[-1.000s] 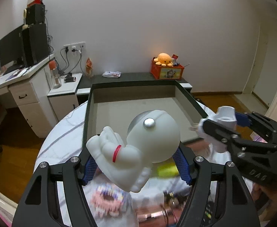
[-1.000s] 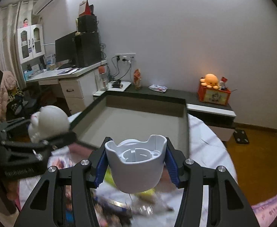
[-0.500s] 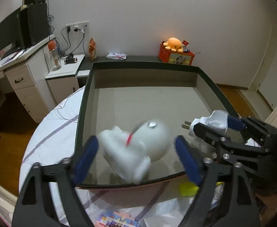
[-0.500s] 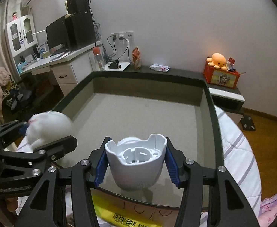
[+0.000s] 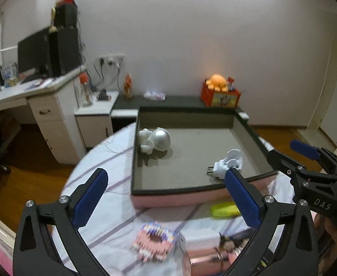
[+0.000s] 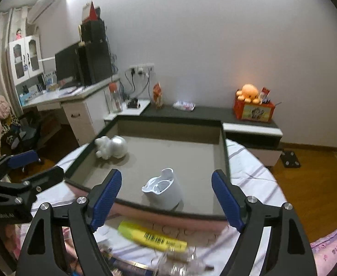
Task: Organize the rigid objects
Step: 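Withdraw both tools from the box back toward the remaining objects, then grasp the copper cylinder with the left tool while the right tool grasps the glass bottle, then lift both held objects into the pink box and open both tools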
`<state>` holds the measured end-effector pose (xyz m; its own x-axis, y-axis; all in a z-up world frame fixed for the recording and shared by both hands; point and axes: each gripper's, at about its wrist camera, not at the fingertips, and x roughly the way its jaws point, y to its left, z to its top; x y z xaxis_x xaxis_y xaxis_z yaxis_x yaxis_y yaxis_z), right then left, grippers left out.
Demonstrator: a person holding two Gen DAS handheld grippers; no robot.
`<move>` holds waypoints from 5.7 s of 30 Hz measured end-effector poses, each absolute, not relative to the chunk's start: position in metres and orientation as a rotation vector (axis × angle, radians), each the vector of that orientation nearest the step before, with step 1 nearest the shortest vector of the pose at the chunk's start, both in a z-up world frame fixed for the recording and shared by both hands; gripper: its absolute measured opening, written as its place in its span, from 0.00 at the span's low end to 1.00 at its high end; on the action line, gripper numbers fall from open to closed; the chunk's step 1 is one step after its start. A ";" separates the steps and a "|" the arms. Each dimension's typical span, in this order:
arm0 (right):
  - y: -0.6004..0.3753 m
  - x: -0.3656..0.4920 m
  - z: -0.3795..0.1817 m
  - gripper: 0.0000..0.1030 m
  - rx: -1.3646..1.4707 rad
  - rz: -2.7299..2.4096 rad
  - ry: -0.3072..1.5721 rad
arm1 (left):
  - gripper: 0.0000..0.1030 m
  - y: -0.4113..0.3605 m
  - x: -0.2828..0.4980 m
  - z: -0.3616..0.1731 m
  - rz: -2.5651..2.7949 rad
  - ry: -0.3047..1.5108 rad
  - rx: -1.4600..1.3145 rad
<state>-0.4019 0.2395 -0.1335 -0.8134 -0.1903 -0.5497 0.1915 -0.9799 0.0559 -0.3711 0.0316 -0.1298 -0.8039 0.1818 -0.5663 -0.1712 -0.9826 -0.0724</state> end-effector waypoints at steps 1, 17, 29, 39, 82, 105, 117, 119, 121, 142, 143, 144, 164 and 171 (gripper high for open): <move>0.240 -0.392 -0.129 0.82 0.831 -2.828 0.004 | 1.00 0.031 -0.364 -0.126 2.827 -0.028 -0.870; 0.244 -0.261 -0.087 1.00 0.571 -2.965 0.021 | 1.00 0.025 -0.229 -0.083 3.010 0.049 -0.557; 0.243 -0.224 -0.083 1.00 0.553 -2.988 0.004 | 1.00 0.034 -0.201 -0.087 2.956 0.192 -0.580; 0.244 -0.222 -0.095 1.00 0.618 -2.979 0.003 | 1.00 0.030 -0.202 -0.095 2.939 0.184 -0.633; 0.280 -0.332 -0.213 1.00 1.112 -2.844 -0.110 | 0.53 0.075 -0.318 -0.224 2.600 0.116 -1.137; 0.279 -0.390 -0.240 0.84 1.272 -2.720 -0.240 | 0.54 0.051 -0.325 -0.236 2.621 0.119 -1.207; 0.274 -0.375 -0.226 0.61 1.207 -2.716 -0.167 | 0.53 0.043 -0.312 -0.218 2.641 0.112 -1.144; 0.274 -0.371 -0.221 0.61 1.186 -2.723 -0.161 | 0.53 0.042 -0.310 -0.216 2.645 0.116 -1.135; 0.273 -0.367 -0.215 0.61 1.168 -2.726 -0.157 | 0.53 0.041 -0.308 -0.215 2.644 0.119 -1.136; 0.252 -0.327 -0.159 0.61 0.972 -2.702 -0.118 | 0.53 0.042 -0.281 -0.169 2.693 0.141 -1.002; 0.251 -0.327 -0.157 0.61 0.962 -2.702 -0.116 | 0.53 0.043 -0.281 -0.165 2.698 0.143 -0.991; 0.250 -0.326 -0.155 0.61 0.954 -2.701 -0.111 | 0.53 0.044 -0.281 -0.161 2.704 0.143 -0.978; 0.237 -0.347 -0.124 0.61 0.856 -2.740 -0.029 | 0.53 0.062 -0.322 -0.111 2.769 0.154 -0.864; 0.237 -0.379 -0.118 0.61 0.852 -2.747 0.002 | 0.53 0.072 -0.363 -0.102 2.749 0.186 -0.857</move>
